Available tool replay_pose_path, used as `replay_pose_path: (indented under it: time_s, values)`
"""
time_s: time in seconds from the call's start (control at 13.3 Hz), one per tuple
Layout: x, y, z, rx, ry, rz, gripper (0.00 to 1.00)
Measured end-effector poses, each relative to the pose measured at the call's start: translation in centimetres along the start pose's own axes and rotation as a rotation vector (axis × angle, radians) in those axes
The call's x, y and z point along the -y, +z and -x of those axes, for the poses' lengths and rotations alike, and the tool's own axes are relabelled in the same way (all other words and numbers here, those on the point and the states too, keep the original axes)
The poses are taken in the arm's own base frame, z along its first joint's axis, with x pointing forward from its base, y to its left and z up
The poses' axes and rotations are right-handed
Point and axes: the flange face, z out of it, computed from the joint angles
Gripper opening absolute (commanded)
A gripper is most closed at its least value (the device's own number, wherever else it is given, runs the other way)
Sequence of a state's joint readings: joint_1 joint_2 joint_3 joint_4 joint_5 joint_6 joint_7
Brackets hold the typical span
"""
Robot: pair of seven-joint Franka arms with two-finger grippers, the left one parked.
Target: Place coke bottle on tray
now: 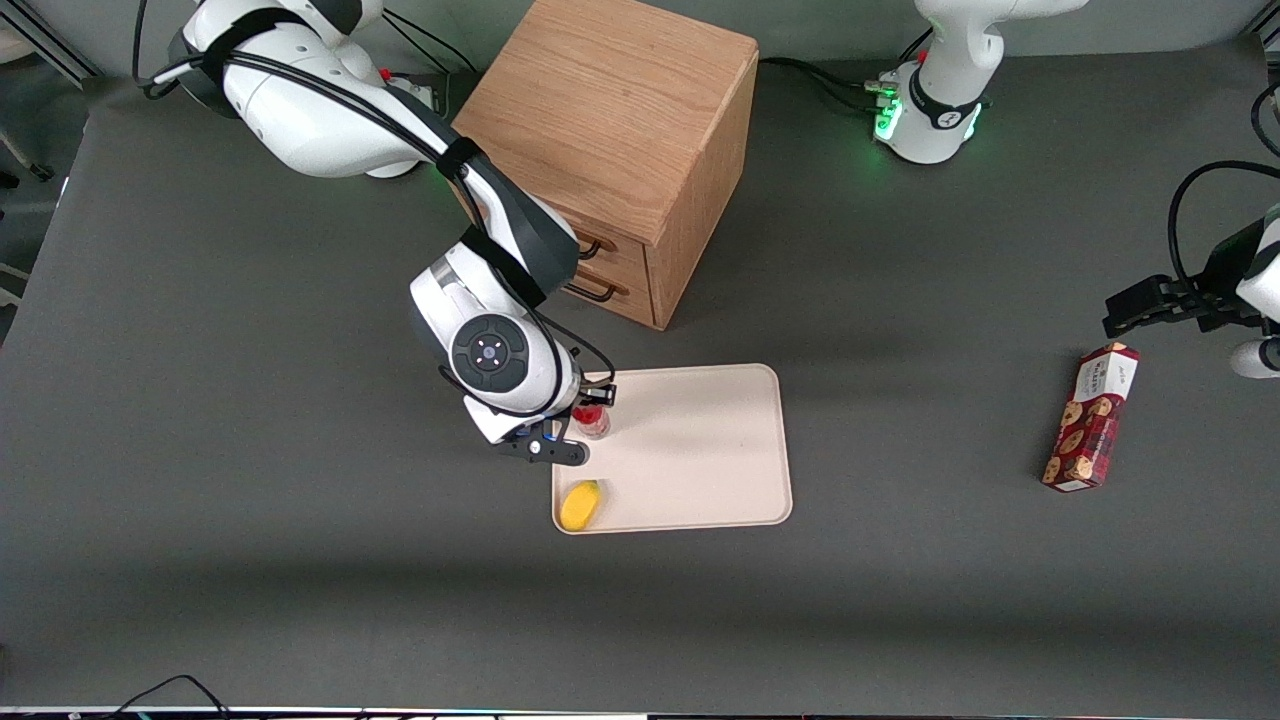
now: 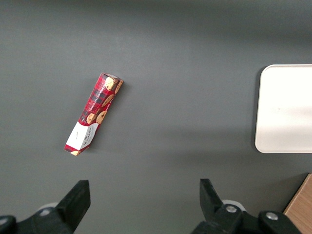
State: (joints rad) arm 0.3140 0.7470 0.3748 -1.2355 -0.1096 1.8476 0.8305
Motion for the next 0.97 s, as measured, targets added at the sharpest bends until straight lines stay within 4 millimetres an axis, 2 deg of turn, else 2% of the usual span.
replay_pose_path:
  time_s: [0.07,0.15,0.3,0.38,0.53,0.67,0.82,0.97]
  values:
    - [-0.1,-1.1,0.3,-0.021,-0.008,-0.003,1.0]
    - [-0.5,-3.1,0.6,-0.053,-0.025,-0.01,1.0]
    - [-2.9,-8.9,1.2,-0.137,-0.056,-0.009,1.0]
    - [-4.9,-11.8,1.7,-0.173,-0.06,0.001,1.0]
    - [-10.5,-16.2,2.3,-0.2,-0.078,0.034,1.0]
    - [-18.0,-19.4,2.1,-0.181,-0.095,0.048,1.0]
    - [-25.8,-22.0,1.7,-0.178,-0.084,0.047,1.0]
    - [-32.6,-23.8,2.1,-0.193,-0.059,0.046,1.0]
